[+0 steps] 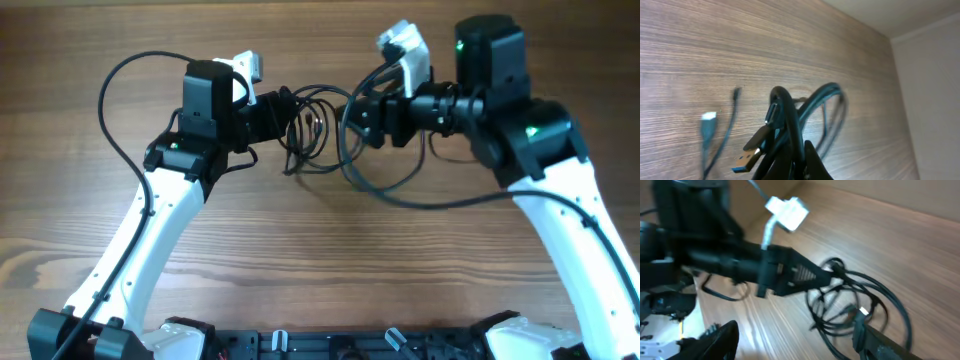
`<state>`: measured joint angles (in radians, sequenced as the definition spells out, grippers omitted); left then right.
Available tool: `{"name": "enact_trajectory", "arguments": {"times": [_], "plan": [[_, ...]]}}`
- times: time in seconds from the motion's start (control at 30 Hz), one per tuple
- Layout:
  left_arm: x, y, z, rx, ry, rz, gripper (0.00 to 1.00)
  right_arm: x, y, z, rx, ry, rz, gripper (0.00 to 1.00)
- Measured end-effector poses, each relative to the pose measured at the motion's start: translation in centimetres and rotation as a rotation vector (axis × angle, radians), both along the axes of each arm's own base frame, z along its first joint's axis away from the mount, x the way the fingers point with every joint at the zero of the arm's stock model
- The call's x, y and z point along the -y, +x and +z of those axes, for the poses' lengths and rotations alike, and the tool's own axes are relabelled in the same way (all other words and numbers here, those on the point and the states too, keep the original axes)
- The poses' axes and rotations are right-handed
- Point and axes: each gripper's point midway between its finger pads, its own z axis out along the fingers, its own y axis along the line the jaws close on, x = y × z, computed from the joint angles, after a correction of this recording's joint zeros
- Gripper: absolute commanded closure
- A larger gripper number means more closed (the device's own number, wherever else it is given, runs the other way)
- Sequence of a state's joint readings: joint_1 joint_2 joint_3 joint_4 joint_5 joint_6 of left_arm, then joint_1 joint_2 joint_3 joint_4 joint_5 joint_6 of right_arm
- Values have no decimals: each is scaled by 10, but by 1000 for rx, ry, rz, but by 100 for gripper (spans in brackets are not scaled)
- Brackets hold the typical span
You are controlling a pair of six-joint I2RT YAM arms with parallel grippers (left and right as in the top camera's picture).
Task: Untangle cables
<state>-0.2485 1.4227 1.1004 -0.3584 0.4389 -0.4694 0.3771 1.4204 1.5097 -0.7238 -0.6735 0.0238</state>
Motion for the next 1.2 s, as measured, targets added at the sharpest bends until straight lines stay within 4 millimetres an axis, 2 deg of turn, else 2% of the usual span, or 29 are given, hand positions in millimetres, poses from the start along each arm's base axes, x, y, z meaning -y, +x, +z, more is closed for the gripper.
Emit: {"name": "enact_trajectory", "arguments": {"times": [0.1,0.23,0.37,0.5,0.6,0.7,0.83,0.93,1.2], "plan": [[18,-3,19,50,-89,-94,96,-15,-4,-7,-49,-16,-37,26],[40,-23,57,144,-262,-345,96,-8,15,-30,-144,-57,-186,26],[34,-43,75,144,-384,-488,96,1,27,-37,-157,-82,-278,26],[26,-48,81,125,-434,-511,96,6,31,-39,-152,-101,-317,26],[27,-51,82,117,-449,-528,96,8,29,-42,-166,-110,-322,26],[28,-52,85,127,-456,-541,96,3,28,-46,-183,-105,-295,26],[30,-54,105,207,-486,-603,96,-7,33,-61,-216,-108,-253,26],[30,-54,117,217,-515,-615,96,-13,34,-57,-202,-81,-222,26],[30,-54,141,231,-567,-618,96,-14,34,-56,-196,-78,-213,32]]}}
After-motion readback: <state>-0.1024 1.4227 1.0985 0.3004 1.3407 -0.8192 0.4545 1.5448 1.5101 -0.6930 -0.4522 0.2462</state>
